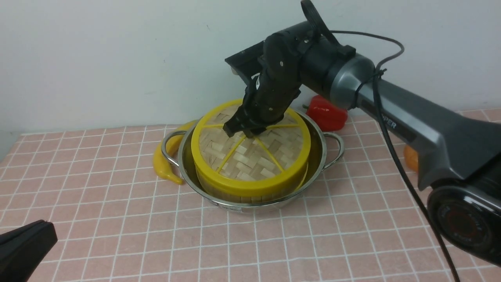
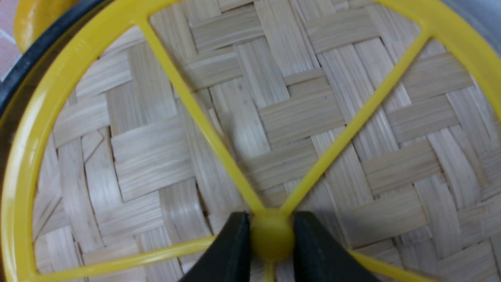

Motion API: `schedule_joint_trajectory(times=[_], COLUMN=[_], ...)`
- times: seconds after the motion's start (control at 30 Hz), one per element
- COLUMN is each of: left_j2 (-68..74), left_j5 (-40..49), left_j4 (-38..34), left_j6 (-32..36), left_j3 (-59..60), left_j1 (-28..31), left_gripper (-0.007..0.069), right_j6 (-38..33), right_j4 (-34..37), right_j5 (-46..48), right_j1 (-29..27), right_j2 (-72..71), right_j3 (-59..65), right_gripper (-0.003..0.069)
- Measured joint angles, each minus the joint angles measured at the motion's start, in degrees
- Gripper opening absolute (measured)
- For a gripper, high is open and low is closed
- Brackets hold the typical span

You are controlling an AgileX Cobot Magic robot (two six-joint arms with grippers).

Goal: Place the steamer in the pot on the pink tablecloth, and put the lid on the steamer.

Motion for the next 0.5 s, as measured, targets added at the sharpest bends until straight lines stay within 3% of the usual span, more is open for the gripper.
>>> schedule_joint_trajectory(times=[0.2, 0.5], left_j2=[0.0, 0.0], left_j5=[-0.2, -5.6], left_j4=[0.0, 6.0], left_j6=[0.0, 0.1], left_j3=[0.0, 0.0], left_j1=[0.0, 0.0], left_gripper=[0.0012, 0.0012], right_j6=[0.0, 0.1], right_j4=[0.3, -7.0], right_j5=[2.4, 2.0], right_j1=[0.0, -0.1], right_j2=[-4.1, -26.5], right_j3=[0.8, 1.0], right_gripper=[0.0318, 0.0345])
